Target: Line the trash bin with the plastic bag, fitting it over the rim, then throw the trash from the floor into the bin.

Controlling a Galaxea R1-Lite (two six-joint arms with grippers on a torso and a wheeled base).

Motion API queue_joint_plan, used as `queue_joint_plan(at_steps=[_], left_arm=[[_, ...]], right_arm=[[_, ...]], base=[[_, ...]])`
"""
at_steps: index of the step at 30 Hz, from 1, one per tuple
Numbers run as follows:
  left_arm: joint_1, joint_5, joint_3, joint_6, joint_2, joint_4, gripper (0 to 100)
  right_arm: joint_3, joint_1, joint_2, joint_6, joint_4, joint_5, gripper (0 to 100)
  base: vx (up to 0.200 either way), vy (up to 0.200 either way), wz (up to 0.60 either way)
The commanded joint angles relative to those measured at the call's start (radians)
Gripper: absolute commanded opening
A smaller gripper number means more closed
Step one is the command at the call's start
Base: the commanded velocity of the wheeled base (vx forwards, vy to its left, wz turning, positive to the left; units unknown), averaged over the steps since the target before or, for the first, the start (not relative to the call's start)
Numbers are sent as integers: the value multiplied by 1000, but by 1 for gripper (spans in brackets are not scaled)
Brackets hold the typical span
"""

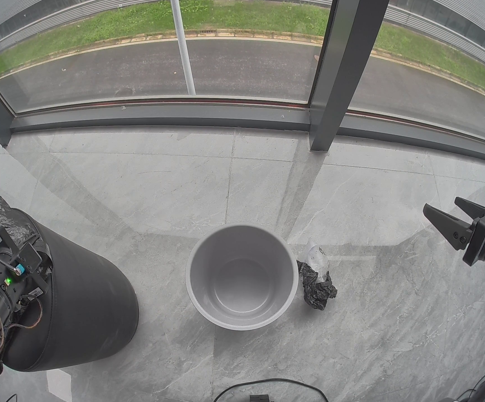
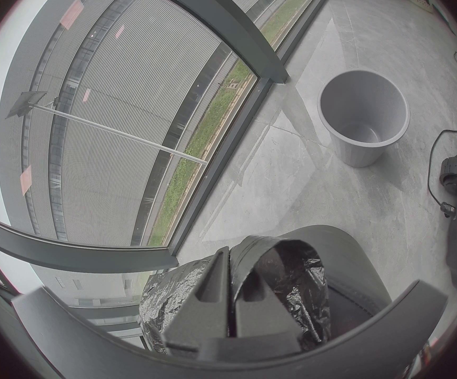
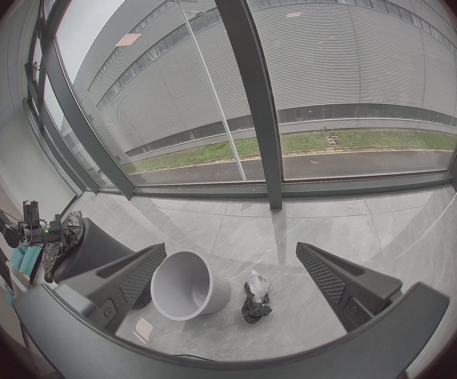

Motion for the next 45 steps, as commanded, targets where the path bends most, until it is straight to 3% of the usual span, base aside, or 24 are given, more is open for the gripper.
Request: queue_joint_plan(at_steps=[1,3,7,8,9,11,12,13,17,23,27,30,31,40,45], left_arm=[[-2,-2,-12,-24,-7,-1,0],[-8,-5,-25,-51,-12,-3,0],[-74,-2,-165,-384,13,8,0],[-74,-2,-165,-384,13,8,0],[-104,0,-211,-538,34,11,0],[-134,1,-248,-689,57,13,0],[-137,1,-251,-700,57,13,0],[-173,1,-274,-820,68,13,0],[-267,1,-314,-979,77,25,0],[-437,1,-441,-1217,107,77,0],[-514,1,-559,-1360,125,118,0],[-540,1,-594,-1412,131,122,0],[-574,1,-654,-1538,137,142,0],[-611,-3,-687,-1697,134,161,0],[-627,-3,-703,-1716,139,163,0]], right_arm=[[-1,0,-4,1,0,0,100],[-1,0,-4,1,0,0,100],[-5,2,0,1,0,-1,100],[-5,2,0,1,0,-1,100],[-8,8,8,2,0,-1,100],[-11,17,23,4,-5,-1,100],[-11,19,25,4,-5,-1,100],[-11,42,42,4,-35,-3,100],[-31,103,112,24,-126,-8,100],[-176,209,273,50,-141,-28,100],[-268,307,359,99,-130,-78,100],[-274,327,379,105,-130,-83,100],[-277,373,424,110,-141,-84,100],[-281,500,526,157,-144,-86,100],[-275,517,569,160,-146,-87,100]], base=[[0,0,0],[0,0,0],[0,0,0],[0,0,0],[0,0,0],[0,0,0],[0,0,0],[0,0,0],[0,0,0],[0,0,0],[0,0,0],[0,0,0],[0,0,0],[0,0,0],[0,0,0]])
